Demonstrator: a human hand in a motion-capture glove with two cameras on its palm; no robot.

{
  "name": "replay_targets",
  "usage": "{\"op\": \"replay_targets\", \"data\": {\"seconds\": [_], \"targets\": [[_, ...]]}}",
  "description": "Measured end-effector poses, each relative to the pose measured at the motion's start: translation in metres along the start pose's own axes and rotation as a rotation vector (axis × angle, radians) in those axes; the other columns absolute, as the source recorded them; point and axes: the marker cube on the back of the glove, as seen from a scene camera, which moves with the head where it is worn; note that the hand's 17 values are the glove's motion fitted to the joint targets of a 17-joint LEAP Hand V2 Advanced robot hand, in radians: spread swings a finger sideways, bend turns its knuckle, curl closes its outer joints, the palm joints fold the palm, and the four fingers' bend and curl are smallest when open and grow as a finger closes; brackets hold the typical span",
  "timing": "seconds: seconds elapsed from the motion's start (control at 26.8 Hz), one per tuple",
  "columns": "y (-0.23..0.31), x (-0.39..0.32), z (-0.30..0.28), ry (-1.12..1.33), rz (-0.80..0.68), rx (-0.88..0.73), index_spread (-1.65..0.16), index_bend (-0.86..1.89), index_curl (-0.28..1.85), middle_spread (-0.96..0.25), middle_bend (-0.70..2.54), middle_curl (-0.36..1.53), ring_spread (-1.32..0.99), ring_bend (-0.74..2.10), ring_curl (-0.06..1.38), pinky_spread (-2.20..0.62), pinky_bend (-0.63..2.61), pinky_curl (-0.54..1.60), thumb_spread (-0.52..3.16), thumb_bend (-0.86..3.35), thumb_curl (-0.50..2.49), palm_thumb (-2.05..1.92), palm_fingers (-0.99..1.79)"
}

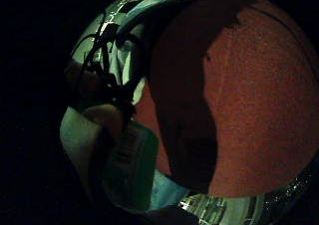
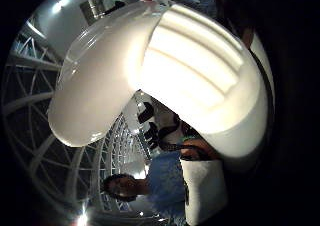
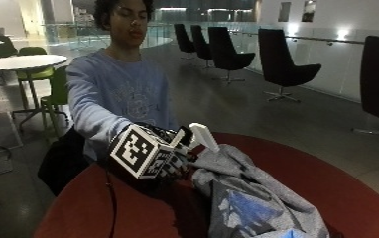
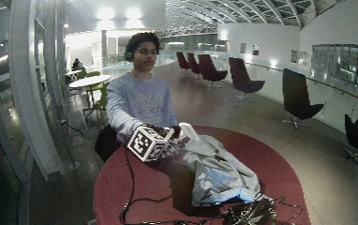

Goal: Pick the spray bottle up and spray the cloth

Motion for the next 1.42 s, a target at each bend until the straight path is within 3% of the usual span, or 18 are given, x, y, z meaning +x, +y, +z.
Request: {"op": "replay_targets", "data": {"seconds": [0.6,1.42], "targets": [[-0.0041,-0.0002,0.0013,0.076,0.089,-0.093,-0.21,0.14,0.36,-0.01,0.3,0.45,-0.03,0.57,0.41,0.13,0.28,0.36,0.96,-0.02,0.53,0.81,1.16],[-0.0074,-0.0099,0.004,0.068,0.07,-0.104,-0.2,0.14,0.37,-0.02,0.3,0.45,-0.03,0.58,0.41,0.13,0.27,0.37,0.98,-0.02,0.55,0.79,1.16]]}}
